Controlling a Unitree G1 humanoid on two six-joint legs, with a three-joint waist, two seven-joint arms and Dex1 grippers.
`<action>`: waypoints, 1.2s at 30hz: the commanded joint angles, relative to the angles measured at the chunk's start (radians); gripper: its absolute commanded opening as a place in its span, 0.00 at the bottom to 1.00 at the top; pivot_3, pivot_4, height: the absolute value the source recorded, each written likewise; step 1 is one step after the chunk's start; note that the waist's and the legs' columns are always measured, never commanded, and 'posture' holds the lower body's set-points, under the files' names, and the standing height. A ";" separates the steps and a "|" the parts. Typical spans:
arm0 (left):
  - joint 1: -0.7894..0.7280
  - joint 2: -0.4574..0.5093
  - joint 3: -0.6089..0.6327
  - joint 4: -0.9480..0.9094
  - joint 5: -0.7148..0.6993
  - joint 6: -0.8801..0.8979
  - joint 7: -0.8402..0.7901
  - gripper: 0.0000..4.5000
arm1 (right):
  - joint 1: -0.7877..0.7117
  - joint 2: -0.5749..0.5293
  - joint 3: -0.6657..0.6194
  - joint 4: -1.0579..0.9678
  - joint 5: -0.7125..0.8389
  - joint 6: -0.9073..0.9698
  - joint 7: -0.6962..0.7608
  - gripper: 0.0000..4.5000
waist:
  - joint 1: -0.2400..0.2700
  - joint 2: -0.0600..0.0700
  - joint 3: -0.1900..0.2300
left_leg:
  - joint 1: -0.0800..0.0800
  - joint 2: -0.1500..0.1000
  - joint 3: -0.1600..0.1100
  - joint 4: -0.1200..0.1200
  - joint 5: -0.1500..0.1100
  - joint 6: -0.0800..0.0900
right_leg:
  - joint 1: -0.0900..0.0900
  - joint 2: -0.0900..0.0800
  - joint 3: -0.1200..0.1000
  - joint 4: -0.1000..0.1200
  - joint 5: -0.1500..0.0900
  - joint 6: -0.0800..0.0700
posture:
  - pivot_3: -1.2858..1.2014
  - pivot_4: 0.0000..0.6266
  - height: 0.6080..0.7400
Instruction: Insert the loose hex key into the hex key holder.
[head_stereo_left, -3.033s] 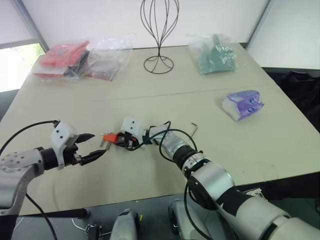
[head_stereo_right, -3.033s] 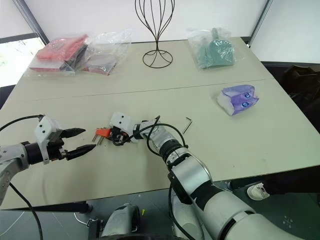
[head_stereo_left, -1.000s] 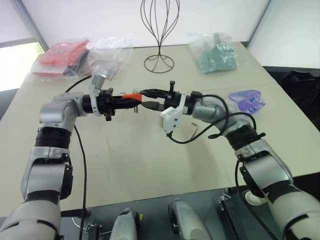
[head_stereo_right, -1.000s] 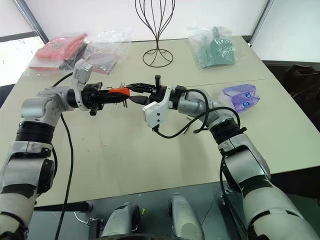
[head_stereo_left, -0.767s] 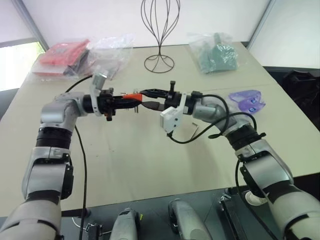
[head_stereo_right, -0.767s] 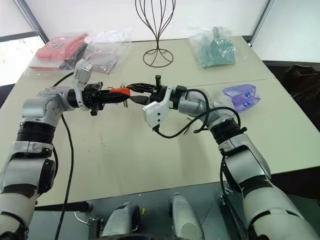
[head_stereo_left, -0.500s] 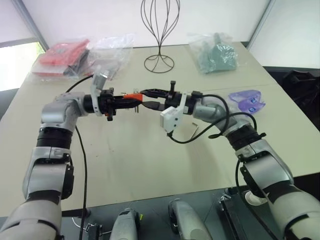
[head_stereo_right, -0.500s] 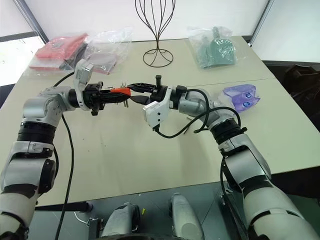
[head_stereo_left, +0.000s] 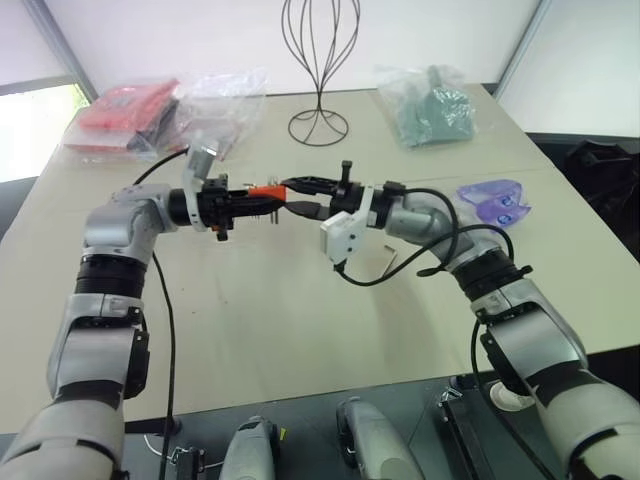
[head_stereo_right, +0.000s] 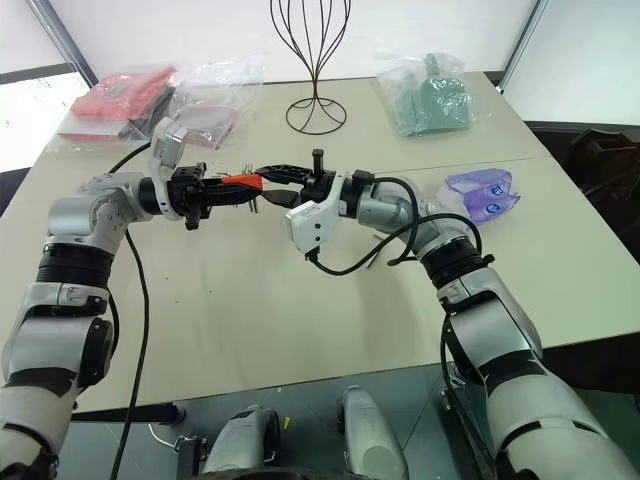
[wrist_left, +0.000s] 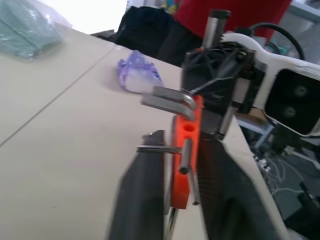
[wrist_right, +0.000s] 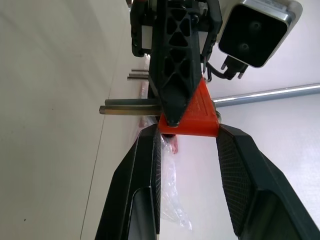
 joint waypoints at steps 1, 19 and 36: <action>-0.012 0.007 0.045 -0.009 0.003 -0.037 0.037 0.63 | -0.001 0.009 0.013 -0.051 0.016 -0.031 -0.001 0.23 | 0.000 0.000 0.000 | 0.000 0.000 0.000 0.000 0.000 0.000 | 0.000 0.000 0.000 0.000 0.000 0.000 | 0.52 0.24 1.00; 0.032 0.016 0.031 -0.047 -0.007 -0.018 0.021 0.51 | -0.009 0.011 0.014 -0.049 0.014 -0.021 -0.021 0.23 | 0.001 0.000 0.000 | 0.000 0.000 0.000 0.000 0.000 0.000 | 0.000 0.000 0.000 0.000 0.000 0.000 | 0.52 0.24 1.00; 0.027 0.011 0.031 -0.029 0.008 -0.042 0.041 0.05 | -0.009 0.012 0.015 -0.050 0.022 -0.008 -0.022 0.46 | 0.001 0.000 0.000 | 0.000 0.000 0.000 0.001 0.000 0.000 | 0.000 0.000 0.000 0.001 0.000 0.000 | 0.52 0.24 1.00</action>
